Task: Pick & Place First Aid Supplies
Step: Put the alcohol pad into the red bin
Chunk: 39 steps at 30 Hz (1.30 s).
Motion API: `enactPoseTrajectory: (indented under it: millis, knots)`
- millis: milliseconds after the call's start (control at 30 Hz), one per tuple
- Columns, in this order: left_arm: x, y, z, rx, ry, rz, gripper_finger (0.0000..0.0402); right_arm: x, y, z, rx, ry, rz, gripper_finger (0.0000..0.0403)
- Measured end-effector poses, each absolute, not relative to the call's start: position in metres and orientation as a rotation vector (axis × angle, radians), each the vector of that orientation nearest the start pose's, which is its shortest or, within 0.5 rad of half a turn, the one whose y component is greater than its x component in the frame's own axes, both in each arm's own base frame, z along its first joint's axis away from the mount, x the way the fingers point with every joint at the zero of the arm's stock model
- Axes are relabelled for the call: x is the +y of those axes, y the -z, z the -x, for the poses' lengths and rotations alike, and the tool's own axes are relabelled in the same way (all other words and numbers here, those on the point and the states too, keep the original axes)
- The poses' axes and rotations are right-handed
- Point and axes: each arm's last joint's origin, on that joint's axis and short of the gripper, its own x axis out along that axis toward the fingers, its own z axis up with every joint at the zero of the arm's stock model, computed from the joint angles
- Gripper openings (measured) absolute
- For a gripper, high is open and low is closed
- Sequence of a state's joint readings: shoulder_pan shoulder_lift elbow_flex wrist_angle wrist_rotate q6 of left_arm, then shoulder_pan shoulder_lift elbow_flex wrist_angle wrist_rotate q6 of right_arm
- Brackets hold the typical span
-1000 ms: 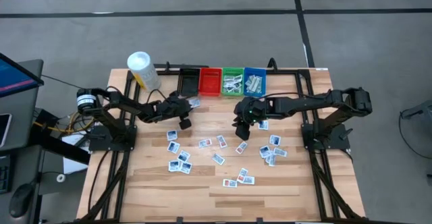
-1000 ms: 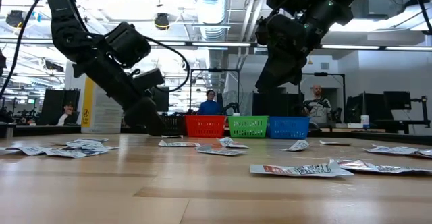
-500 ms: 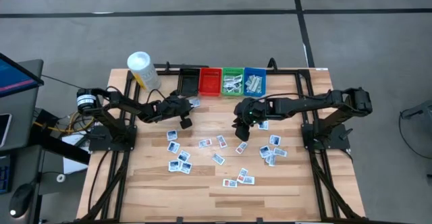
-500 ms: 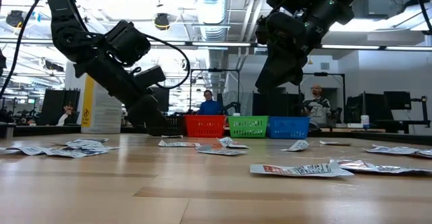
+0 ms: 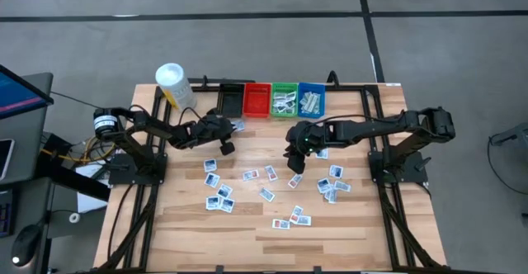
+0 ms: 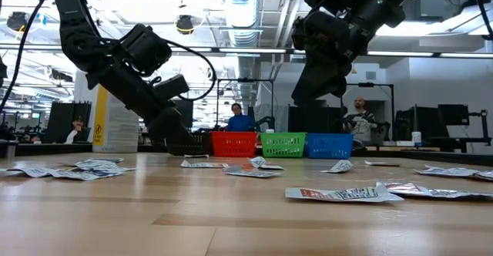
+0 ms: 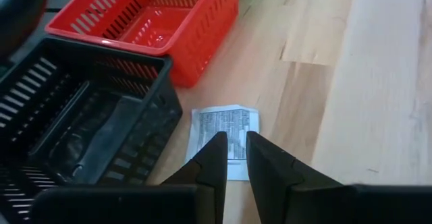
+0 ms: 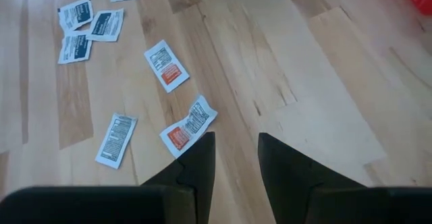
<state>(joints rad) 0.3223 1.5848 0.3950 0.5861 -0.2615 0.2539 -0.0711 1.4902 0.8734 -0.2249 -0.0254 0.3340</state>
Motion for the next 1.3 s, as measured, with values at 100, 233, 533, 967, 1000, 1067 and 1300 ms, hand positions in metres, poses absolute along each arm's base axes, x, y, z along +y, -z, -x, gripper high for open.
enactPoseTrajectory:
  millis: [100, 233, 533, 967, 1000, 1067, 1300]
  knots:
    - [0.087, -0.108, -0.234, 0.68, -0.489, -0.219, 0.0057, -0.02, -0.202, -0.297, 0.827, 0.183, -0.355, 0.0107]
    - [0.087, -0.108, -0.234, 0.675, -0.477, -0.216, 0.0057, -0.02, -0.202, -0.297, 0.827, 0.183, -0.355, 0.0107]
    - [0.086, -0.108, -0.234, 0.671, -0.457, -0.21, 0.0057, -0.02, -0.202, -0.297, 0.826, 0.186, -0.361, 0.0107]
    - [0.091, -0.087, -0.24, 0.736, -0.461, -0.187, 0.0057, -0.02, -0.202, -0.297, 0.826, 0.187, -0.362, 0.0107]
    - [0.092, -0.086, -0.242, 0.732, -0.464, -0.173, 0.0057, -0.02, -0.202, -0.297, 0.826, 0.187, -0.362, 0.0107]
    - [0.092, -0.083, -0.243, 0.726, -0.453, -0.136, 0.0056, -0.02, -0.202, -0.297, 0.826, 0.186, -0.362, 0.0107]
    - [0.079, -0.082, -0.246, 0.695, -0.358, 0.005, 0.0056, -0.021, -0.202, -0.297, 0.826, 0.185, -0.353, 0.0107]
